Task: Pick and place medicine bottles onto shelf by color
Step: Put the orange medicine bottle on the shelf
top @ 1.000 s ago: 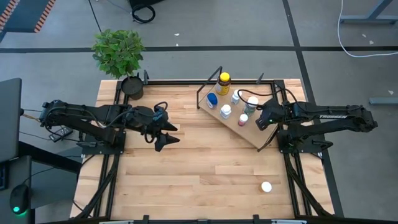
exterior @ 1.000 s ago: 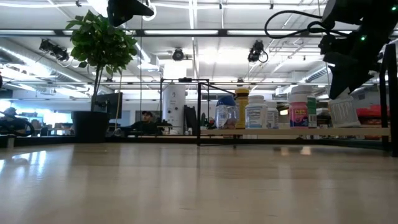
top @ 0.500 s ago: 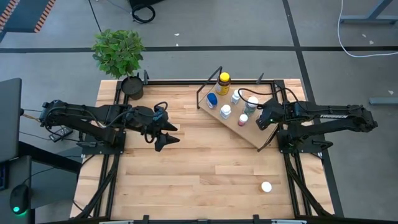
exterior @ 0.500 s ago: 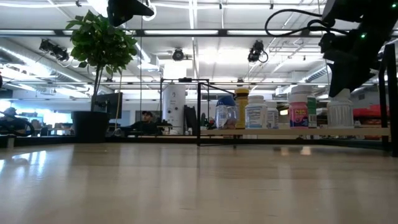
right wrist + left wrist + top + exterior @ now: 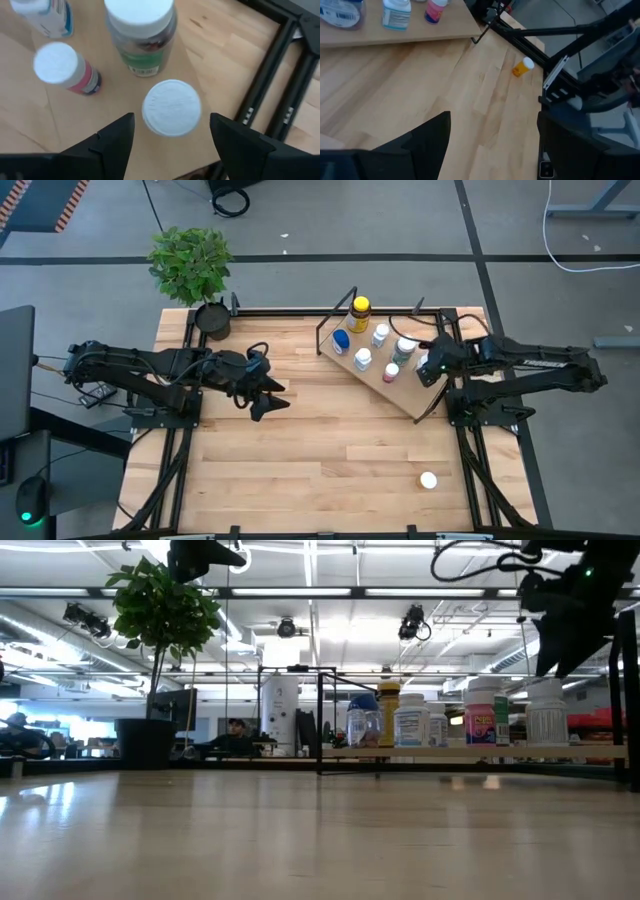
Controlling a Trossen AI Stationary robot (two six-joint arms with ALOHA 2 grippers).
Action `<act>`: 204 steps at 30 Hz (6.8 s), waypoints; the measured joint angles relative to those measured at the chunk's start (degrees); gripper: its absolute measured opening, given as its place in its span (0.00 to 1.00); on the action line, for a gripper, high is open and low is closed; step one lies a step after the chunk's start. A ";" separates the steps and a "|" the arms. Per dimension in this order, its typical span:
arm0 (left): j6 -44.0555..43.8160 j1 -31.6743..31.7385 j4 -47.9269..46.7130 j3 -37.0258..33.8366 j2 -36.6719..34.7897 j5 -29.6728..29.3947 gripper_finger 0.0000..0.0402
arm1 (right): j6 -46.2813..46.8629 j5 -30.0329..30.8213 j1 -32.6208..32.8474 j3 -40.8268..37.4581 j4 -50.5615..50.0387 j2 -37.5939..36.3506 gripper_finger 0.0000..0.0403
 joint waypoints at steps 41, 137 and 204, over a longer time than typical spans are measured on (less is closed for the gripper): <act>5.63 0.00 0.01 0.00 0.00 -0.03 0.75 | 71.94 -27.45 46.14 42.66 -9.02 42.25 0.75; -11.36 -7.06 4.77 0.02 0.00 0.97 0.75 | 24.84 -25.57 36.42 39.13 -4.34 53.35 0.52; -10.03 -7.10 -6.97 0.02 -12.00 -3.32 0.75 | -45.42 -20.70 12.02 13.85 -3.67 30.92 0.52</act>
